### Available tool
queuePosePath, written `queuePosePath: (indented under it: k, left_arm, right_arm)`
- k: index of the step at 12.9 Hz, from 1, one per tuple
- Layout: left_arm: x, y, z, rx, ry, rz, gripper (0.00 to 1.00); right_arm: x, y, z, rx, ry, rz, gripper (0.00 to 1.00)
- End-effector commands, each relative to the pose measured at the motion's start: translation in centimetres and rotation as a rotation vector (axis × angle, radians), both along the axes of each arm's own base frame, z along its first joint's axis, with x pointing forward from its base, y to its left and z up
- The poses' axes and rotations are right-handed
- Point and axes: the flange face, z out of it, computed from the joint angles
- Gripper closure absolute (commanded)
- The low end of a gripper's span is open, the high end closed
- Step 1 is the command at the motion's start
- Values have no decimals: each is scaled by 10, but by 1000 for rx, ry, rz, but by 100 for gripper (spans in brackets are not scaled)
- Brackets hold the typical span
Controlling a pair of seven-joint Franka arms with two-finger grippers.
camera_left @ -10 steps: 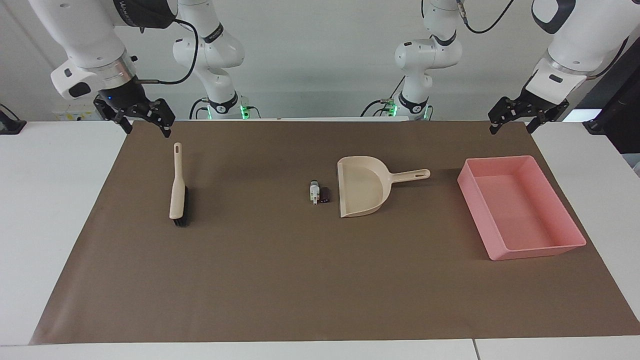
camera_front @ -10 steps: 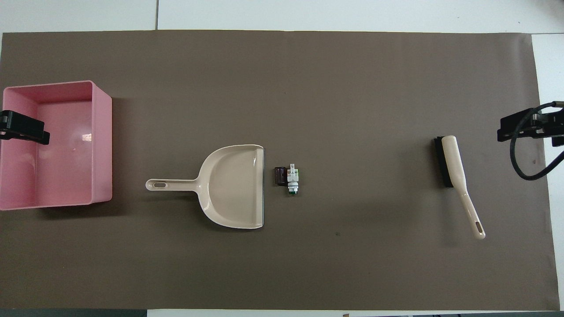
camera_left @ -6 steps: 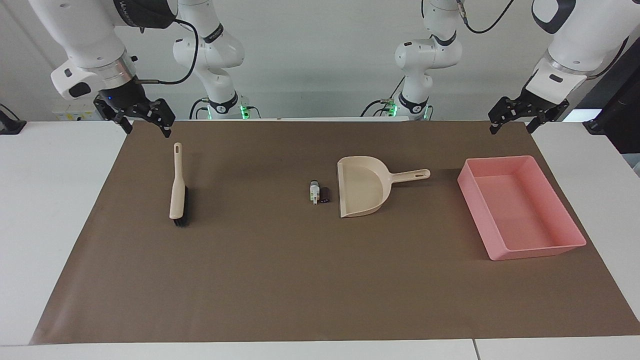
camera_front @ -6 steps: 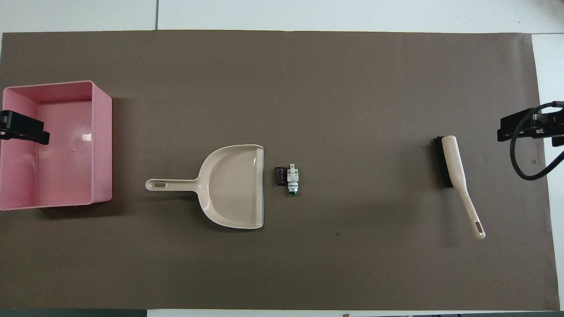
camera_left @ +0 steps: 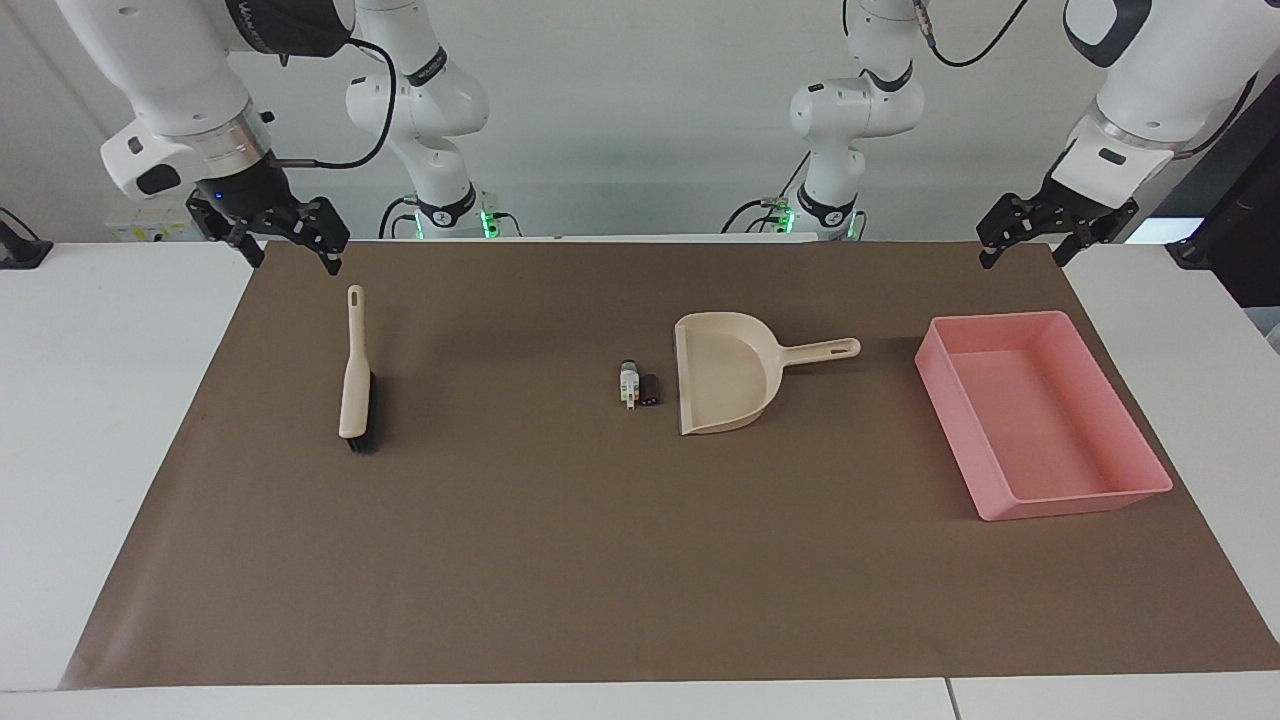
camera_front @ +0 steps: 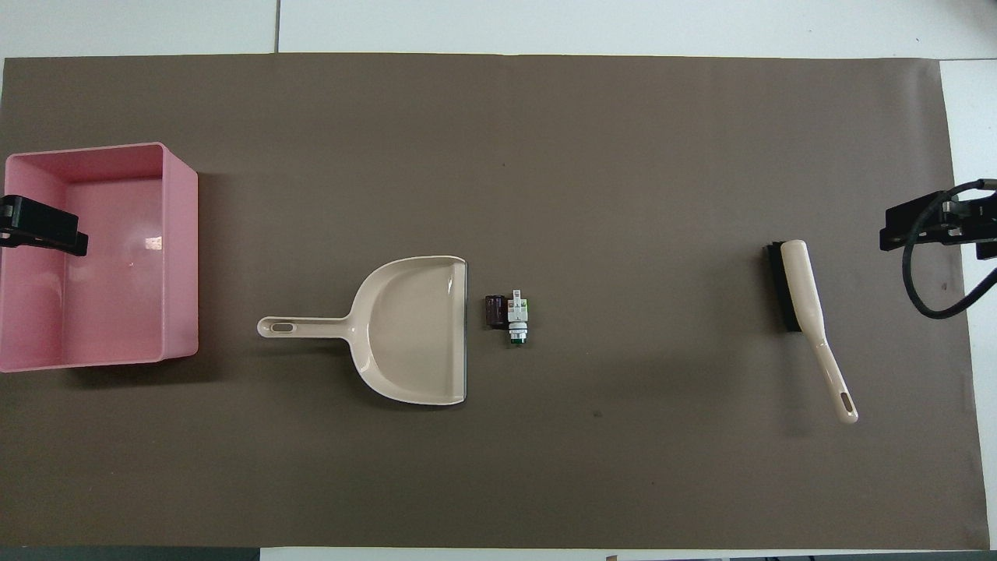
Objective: Clean e-waste and dump in bin
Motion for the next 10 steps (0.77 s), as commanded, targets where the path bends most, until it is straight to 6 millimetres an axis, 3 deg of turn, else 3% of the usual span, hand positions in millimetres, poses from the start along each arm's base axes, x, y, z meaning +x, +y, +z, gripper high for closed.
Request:
queuePosePath:
  k: [1, 2, 4, 7, 10]
  left_arm:
    - [-5, -6, 0, -2, -5, 1, 1]
    - [-5, -3, 1, -3, -10, 7, 1]
    - [-5, 1, -1, -2, -2, 14, 1]
    - [0, -6, 4, -6, -50, -38, 1]
    - [4, -13, 5, -16, -76, -332, 1]
  right_arm:
    - [-5, -3, -1, 11, -10, 37, 1]
    - [-6, -7, -2, 12, -7, 41, 1]
    - [-24, -30, -28, 20, 32, 61, 1]
    - [-57, -36, -97, 25, 4, 128, 1]
    - [-84, -46, -158, 40, 33, 170, 1]
